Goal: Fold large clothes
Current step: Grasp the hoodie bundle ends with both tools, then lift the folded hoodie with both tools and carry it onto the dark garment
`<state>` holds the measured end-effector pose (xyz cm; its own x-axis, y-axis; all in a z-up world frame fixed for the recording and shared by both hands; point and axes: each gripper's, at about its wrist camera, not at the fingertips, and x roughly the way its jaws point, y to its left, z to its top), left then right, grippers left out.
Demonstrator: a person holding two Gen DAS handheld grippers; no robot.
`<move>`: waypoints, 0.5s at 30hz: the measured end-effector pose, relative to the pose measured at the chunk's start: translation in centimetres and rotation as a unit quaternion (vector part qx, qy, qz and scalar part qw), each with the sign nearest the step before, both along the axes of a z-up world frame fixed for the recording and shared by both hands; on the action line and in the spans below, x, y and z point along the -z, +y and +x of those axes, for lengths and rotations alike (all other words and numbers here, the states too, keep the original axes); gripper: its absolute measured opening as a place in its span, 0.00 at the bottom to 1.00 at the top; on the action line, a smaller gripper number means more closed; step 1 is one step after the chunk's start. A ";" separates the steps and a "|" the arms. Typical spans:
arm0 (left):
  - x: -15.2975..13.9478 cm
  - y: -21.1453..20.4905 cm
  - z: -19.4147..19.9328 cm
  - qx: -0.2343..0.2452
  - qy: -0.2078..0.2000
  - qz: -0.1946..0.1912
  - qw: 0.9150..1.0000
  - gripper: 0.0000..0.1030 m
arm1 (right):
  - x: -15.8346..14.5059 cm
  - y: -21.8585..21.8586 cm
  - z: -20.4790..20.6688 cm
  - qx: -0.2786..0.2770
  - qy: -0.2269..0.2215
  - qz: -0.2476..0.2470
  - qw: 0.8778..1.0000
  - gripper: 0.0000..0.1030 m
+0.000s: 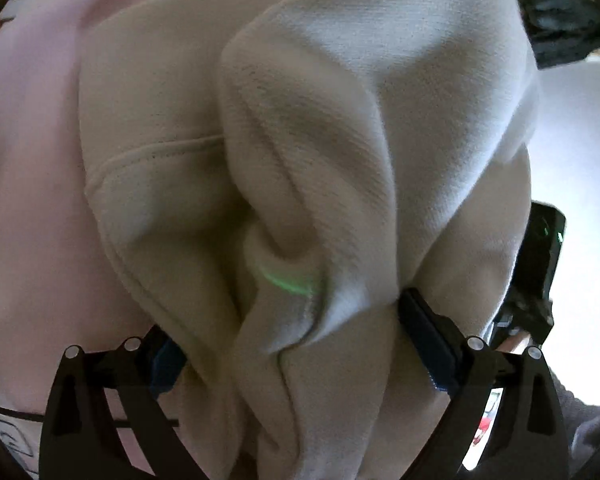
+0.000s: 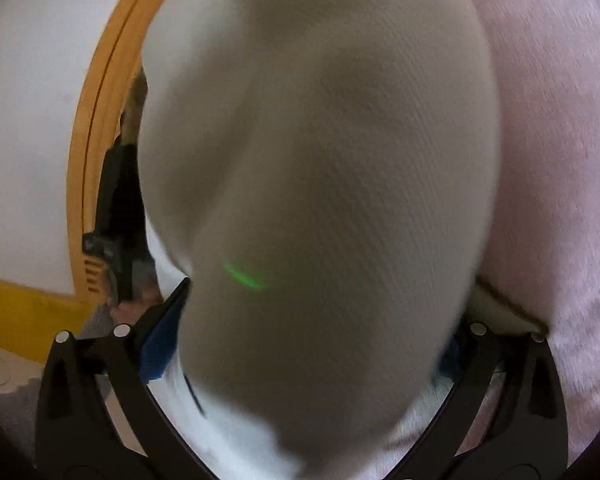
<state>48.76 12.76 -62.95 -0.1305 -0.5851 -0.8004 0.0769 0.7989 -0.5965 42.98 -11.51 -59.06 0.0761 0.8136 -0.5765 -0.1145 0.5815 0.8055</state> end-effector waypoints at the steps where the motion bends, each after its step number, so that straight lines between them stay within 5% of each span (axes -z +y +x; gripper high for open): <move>1: -0.2 0.2 -0.2 -0.004 0.000 -0.003 1.000 0.74 | -0.7 0.3 -0.6 0.008 -0.017 -0.014 1.000 0.92; 4: -1.5 0.6 -1.1 -0.015 -0.003 -0.005 1.000 0.56 | -2.1 0.1 -1.6 0.029 -0.028 0.000 0.999 0.80; 9: -4.7 -0.4 -1.9 0.009 -0.011 0.004 1.000 0.42 | -4.6 -0.1 -2.7 0.056 0.008 0.051 0.997 0.70; 15: -10.4 -1.6 -1.7 0.042 -0.003 0.003 0.999 0.39 | -9.8 -0.9 -3.8 0.070 0.035 0.072 0.994 0.69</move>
<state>47.01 11.14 -52.60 -0.1745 -0.5669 -0.8051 0.1474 0.7934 -0.5906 39.14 -12.45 -49.23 0.1587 0.8724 -0.4624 0.0196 0.4654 0.8849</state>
